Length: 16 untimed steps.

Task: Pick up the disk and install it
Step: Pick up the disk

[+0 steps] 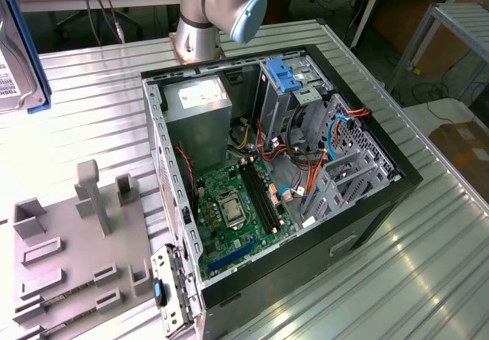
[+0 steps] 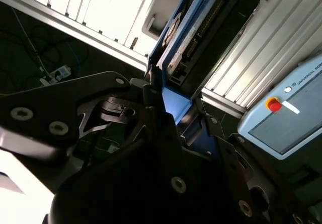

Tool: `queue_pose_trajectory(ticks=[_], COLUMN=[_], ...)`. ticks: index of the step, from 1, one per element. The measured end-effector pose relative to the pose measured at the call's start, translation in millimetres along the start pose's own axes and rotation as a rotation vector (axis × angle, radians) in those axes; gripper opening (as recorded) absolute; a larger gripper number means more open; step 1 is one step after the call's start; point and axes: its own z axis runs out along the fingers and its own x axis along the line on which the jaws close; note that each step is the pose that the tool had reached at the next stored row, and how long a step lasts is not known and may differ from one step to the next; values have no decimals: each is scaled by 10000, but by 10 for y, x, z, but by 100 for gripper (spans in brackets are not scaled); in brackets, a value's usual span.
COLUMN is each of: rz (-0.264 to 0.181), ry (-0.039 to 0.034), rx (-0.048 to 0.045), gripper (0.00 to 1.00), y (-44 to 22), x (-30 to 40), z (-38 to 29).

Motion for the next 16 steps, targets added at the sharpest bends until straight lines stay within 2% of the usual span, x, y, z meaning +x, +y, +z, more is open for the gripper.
queue_pose_trajectory(ticks=[3,10,16], rz=[1,1,0], ry=[-1,-1,-1], rx=[5,6,6], gripper=[37,37,37], y=[0,-4,-77], x=[1,1,-1], z=[-30,-42,-41])
